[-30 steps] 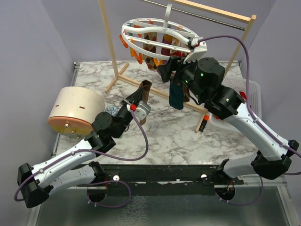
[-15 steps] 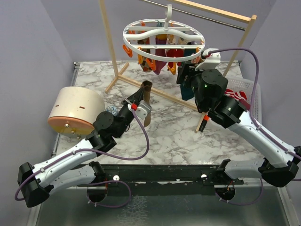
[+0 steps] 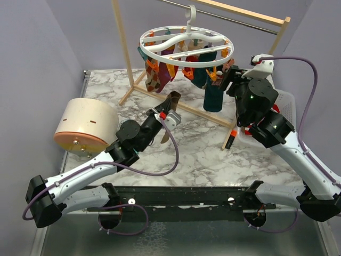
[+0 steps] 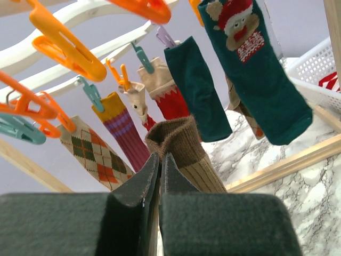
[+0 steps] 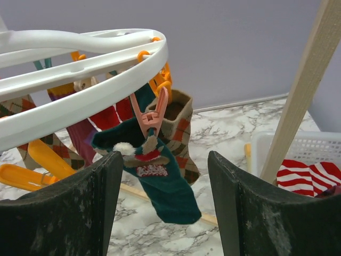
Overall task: Clip the socks to the hanger
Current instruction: Rotate the hanger at the clothesline.
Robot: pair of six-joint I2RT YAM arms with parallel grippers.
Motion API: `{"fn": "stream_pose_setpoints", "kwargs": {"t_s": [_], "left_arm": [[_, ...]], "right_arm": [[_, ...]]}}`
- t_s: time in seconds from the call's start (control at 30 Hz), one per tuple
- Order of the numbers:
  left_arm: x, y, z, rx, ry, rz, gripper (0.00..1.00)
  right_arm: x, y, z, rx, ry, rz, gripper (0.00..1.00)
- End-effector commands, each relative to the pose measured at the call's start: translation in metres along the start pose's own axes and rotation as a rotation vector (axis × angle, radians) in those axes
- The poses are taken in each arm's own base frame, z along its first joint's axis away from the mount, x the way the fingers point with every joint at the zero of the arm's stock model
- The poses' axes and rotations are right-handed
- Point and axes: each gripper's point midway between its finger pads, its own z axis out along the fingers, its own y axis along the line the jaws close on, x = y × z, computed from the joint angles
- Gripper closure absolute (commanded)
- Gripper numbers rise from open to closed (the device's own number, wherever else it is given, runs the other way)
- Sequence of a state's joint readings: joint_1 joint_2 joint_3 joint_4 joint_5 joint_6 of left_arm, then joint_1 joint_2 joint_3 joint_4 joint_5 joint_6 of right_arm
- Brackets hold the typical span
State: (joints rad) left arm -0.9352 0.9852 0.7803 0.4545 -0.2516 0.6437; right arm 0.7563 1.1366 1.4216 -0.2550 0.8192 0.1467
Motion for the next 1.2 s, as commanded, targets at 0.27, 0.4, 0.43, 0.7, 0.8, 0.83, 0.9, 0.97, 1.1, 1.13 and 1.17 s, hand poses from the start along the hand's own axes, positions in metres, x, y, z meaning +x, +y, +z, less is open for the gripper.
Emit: {"fn": "stream_pose_setpoints", "kwargs": {"t_s": [0.27, 0.4, 0.43, 0.7, 0.8, 0.83, 0.9, 0.97, 1.1, 1.13, 1.17], "left_arm": [[-0.037, 0.039, 0.057, -0.147, -0.079, -0.041, 1.00], [-0.044, 0.055, 0.074, -0.197, -0.103, -0.072, 1.00], [-0.047, 0.057, 0.078, -0.200, -0.113, -0.072, 1.00], [-0.074, 0.061, 0.091, -0.171, -0.196, -0.035, 1.00], [-0.082, 0.059, 0.087, -0.147, -0.227, -0.027, 1.00], [-0.083, 0.059, 0.086, -0.142, -0.233, -0.025, 1.00], [-0.084, 0.058, 0.083, -0.132, -0.240, -0.023, 1.00], [-0.086, 0.057, 0.082, -0.127, -0.246, -0.017, 1.00], [-0.087, 0.057, 0.081, -0.123, -0.251, -0.004, 1.00], [-0.087, 0.057, 0.081, -0.120, -0.253, -0.001, 1.00], [-0.087, 0.057, 0.081, -0.120, -0.252, 0.002, 1.00]], "right_arm": [[0.000, -0.013, 0.001, 0.024, 0.008, -0.040, 0.30], [-0.001, -0.013, 0.000, 0.012, 0.012, -0.041, 0.30], [-0.001, -0.013, -0.001, 0.007, 0.014, -0.041, 0.30], [-0.004, -0.013, -0.008, -0.021, 0.030, -0.035, 0.30], [-0.007, -0.010, -0.012, -0.054, 0.038, -0.023, 0.29], [-0.009, -0.008, -0.015, -0.073, 0.043, -0.015, 0.29], [-0.012, -0.003, -0.021, -0.122, 0.053, 0.002, 0.28], [-0.018, 0.007, -0.029, -0.204, 0.060, 0.023, 0.26], [-0.027, 0.037, -0.045, -0.392, 0.096, 0.045, 0.26], [-0.028, 0.046, -0.049, -0.441, 0.111, 0.048, 0.26], [-0.029, 0.054, -0.052, -0.481, 0.122, 0.052, 0.26]]}}
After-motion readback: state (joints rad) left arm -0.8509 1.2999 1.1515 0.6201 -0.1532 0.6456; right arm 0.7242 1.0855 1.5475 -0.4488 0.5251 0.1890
